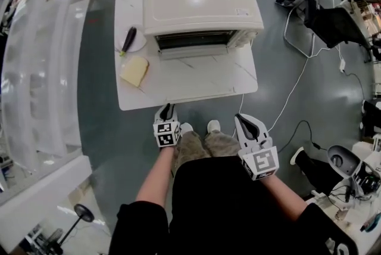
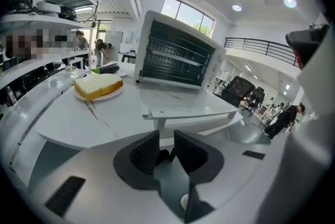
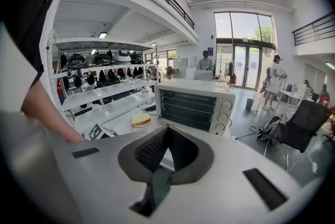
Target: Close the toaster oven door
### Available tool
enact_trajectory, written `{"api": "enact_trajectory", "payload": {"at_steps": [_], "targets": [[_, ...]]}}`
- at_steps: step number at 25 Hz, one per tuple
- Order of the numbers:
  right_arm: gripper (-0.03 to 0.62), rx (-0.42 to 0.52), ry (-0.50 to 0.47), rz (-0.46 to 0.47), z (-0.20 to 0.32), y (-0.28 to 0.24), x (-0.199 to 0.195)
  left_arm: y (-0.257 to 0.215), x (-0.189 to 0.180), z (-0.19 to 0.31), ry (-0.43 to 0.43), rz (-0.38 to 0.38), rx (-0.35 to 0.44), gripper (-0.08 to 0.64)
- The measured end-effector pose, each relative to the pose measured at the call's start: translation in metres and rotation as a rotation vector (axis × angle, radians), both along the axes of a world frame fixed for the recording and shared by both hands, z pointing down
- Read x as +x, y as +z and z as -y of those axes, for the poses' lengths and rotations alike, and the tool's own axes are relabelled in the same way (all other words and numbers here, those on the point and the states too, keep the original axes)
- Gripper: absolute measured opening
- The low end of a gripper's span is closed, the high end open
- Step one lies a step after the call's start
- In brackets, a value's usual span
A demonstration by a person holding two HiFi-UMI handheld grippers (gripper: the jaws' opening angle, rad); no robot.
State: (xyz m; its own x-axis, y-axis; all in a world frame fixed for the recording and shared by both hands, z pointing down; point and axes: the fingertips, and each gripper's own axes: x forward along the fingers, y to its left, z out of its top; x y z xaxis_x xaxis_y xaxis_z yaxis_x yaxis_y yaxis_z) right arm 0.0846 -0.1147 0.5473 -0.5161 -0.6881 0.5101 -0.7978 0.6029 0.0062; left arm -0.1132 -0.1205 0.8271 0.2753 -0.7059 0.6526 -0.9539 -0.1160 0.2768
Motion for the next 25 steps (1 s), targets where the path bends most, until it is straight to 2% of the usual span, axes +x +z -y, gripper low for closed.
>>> {"api": "enact_trajectory", "payload": {"at_steps": [8, 14, 20, 25], "targets": [[0.021, 0.005, -0.002, -0.034, 0.001, 0.002, 0.0, 0.006, -0.001, 0.013, -0.005, -0.009, -0.004, 0.086], [0.021, -0.002, 0.005, -0.048, 0.007, 0.0, -0.005, 0.01, -0.006, 0.012, -0.005, 0.027, -0.018, 0.086], [0.021, -0.007, 0.007, -0.035, 0.008, 0.001, -0.006, 0.01, -0.009, 0.016, -0.065, 0.017, -0.026, 0.086], [0.021, -0.009, 0.009, -0.039, 0.009, -0.003, -0.006, 0.009, -0.009, 0.027, -0.058, 0.032, -0.006, 0.086]]}}
